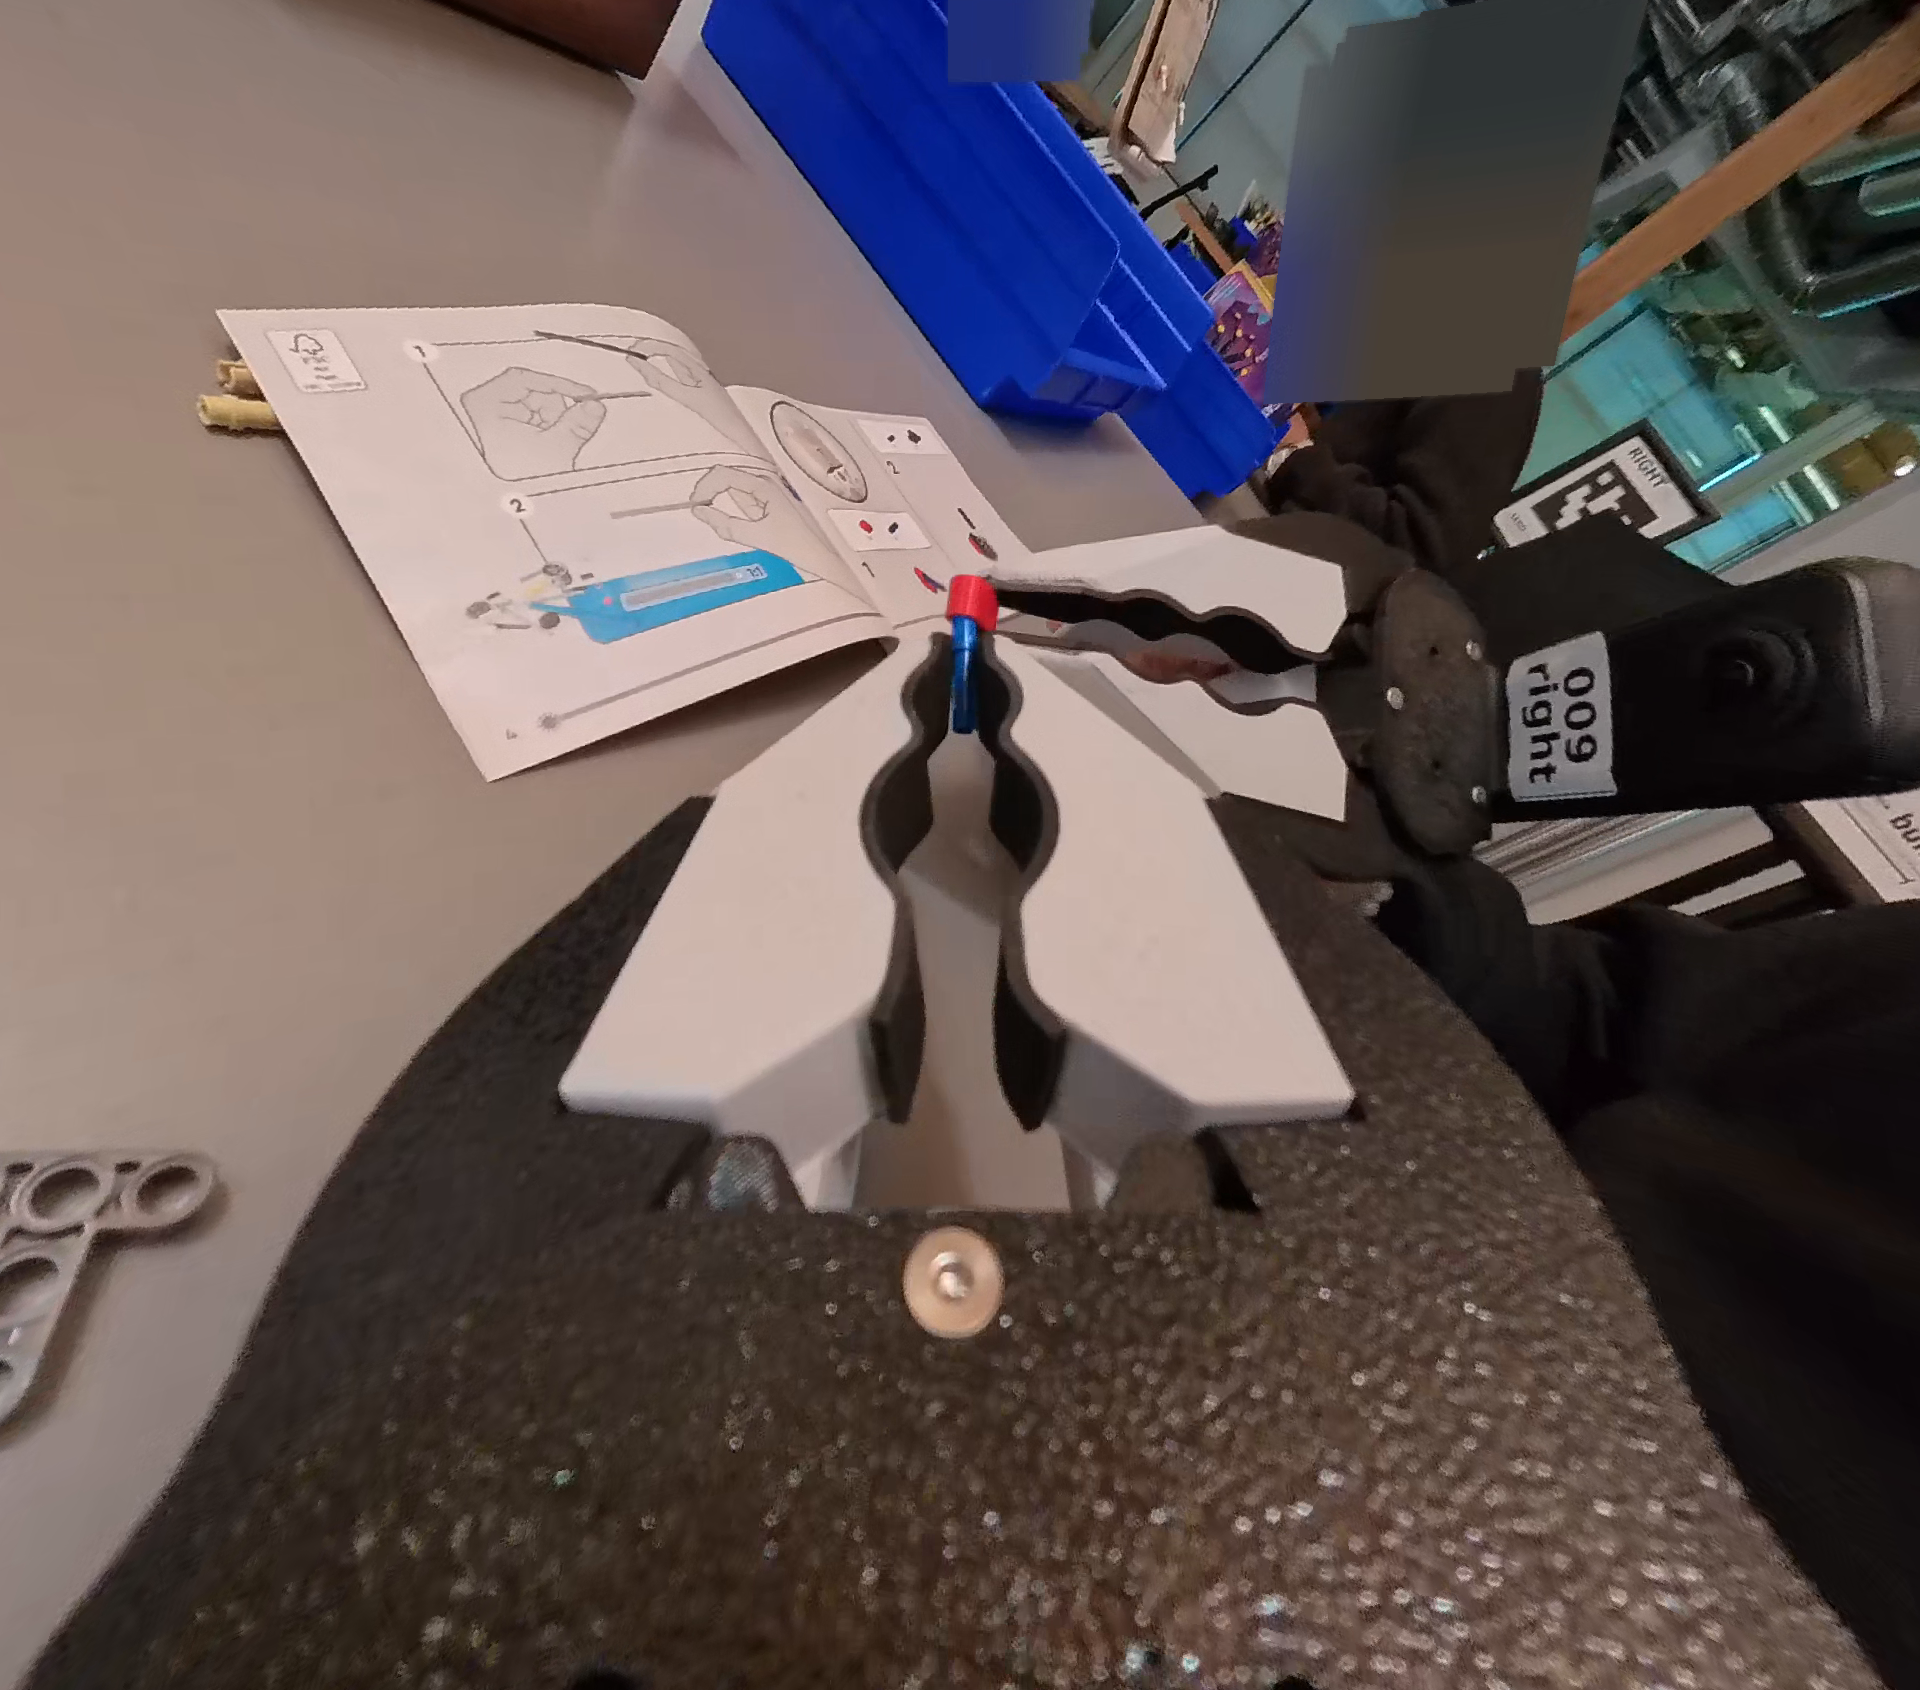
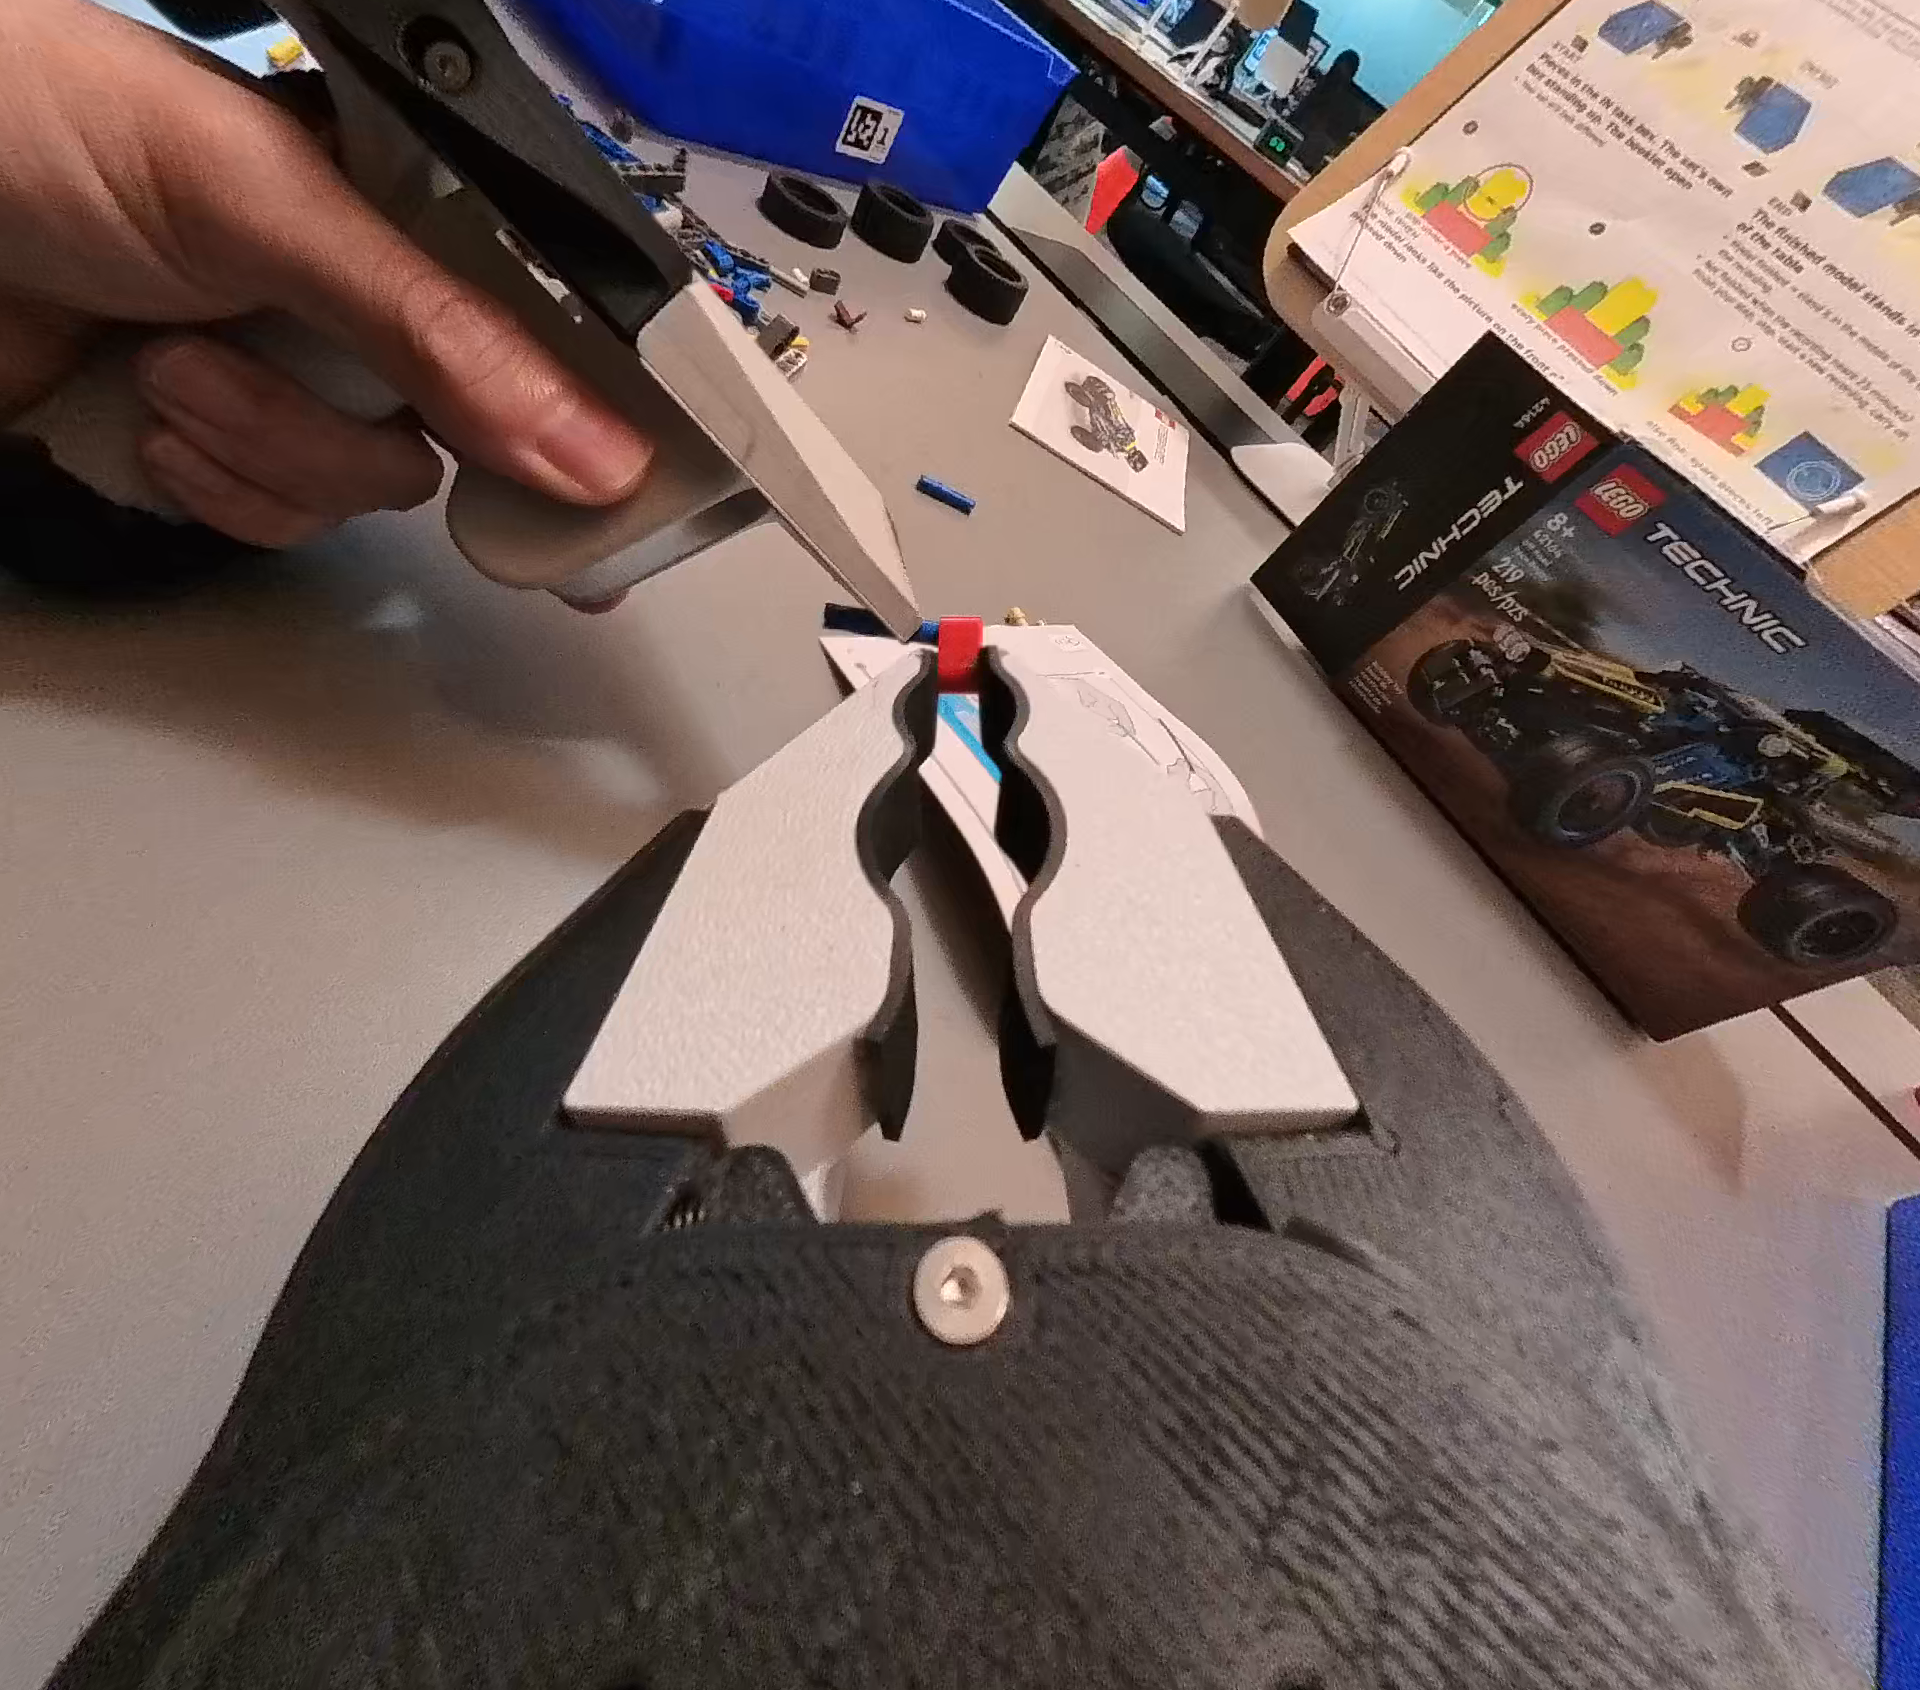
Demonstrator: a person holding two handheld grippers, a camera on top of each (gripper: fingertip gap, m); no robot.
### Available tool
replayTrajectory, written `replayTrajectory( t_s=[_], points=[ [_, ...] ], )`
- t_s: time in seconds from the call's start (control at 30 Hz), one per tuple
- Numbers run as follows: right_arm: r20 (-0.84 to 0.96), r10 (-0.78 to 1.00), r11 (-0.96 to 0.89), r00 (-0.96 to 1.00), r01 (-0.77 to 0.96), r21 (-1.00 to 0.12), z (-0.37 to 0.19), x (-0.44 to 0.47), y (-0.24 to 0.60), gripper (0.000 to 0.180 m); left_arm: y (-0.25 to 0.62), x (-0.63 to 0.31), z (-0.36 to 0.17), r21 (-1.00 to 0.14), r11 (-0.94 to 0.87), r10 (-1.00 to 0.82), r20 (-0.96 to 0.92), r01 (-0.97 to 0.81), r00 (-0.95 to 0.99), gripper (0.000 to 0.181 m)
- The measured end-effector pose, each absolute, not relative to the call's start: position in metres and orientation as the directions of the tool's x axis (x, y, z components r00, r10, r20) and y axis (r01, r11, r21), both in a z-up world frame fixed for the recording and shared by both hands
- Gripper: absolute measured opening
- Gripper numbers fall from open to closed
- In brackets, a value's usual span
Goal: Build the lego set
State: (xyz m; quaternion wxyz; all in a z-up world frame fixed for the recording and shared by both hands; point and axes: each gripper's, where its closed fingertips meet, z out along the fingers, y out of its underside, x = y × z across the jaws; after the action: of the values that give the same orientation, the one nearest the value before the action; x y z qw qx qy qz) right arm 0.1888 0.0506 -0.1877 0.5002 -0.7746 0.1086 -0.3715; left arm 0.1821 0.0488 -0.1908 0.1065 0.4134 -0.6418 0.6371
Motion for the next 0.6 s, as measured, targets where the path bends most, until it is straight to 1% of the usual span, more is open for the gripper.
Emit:
replayTrajectory(
  t_s=[0.07,0.17,0.2,0.27,0.37,0.47,0.53,0.6],
  points=[
    [0.452,-0.551,-0.448,0.701,0.208,-0.869,-0.183,0.188,0.051,0.006,0.049,0.182,-0.186,-0.714,-0.185,-0.366,0.688,-0.675,-0.627,0.003],
    [0.386,-0.552,-0.380,0.739,0.190,-0.905,-0.177,0.184,0.054,0.006,0.049,0.180,-0.177,-0.668,-0.244,-0.273,0.743,-0.703,-0.611,0.002],
    [0.393,-0.552,-0.368,0.735,0.209,-0.906,-0.174,0.183,0.054,0.006,0.049,0.179,-0.176,-0.665,-0.245,-0.265,0.746,-0.705,-0.611,0.002],
    [0.412,-0.547,-0.394,0.728,0.211,-0.895,-0.178,0.184,0.053,0.006,0.048,0.180,-0.178,-0.715,-0.212,-0.331,0.694,-0.666,-0.639,0.002],
    [0.368,-0.545,-0.347,0.753,0.197,-0.917,-0.173,0.183,0.052,0.005,0.048,0.181,-0.174,-0.778,-0.182,-0.387,0.619,-0.601,-0.684,0.003],
    [0.289,-0.576,-0.292,0.765,0.138,-0.947,-0.169,0.186,0.050,0.006,0.045,0.181,-0.169,-0.895,-0.106,-0.468,0.429,-0.433,-0.773,0.004],
    [0.236,-0.619,-0.249,0.749,0.097,-0.964,-0.166,0.190,0.044,0.006,0.045,0.177,-0.164,-0.925,-0.035,-0.480,0.347,-0.378,-0.805,0.021],
    [0.206,-0.607,-0.235,0.767,0.074,-0.969,-0.166,0.190,0.043,0.006,0.048,0.177,-0.164,-0.940,0.030,-0.519,0.277,-0.341,-0.809,0.022]
  ],
)
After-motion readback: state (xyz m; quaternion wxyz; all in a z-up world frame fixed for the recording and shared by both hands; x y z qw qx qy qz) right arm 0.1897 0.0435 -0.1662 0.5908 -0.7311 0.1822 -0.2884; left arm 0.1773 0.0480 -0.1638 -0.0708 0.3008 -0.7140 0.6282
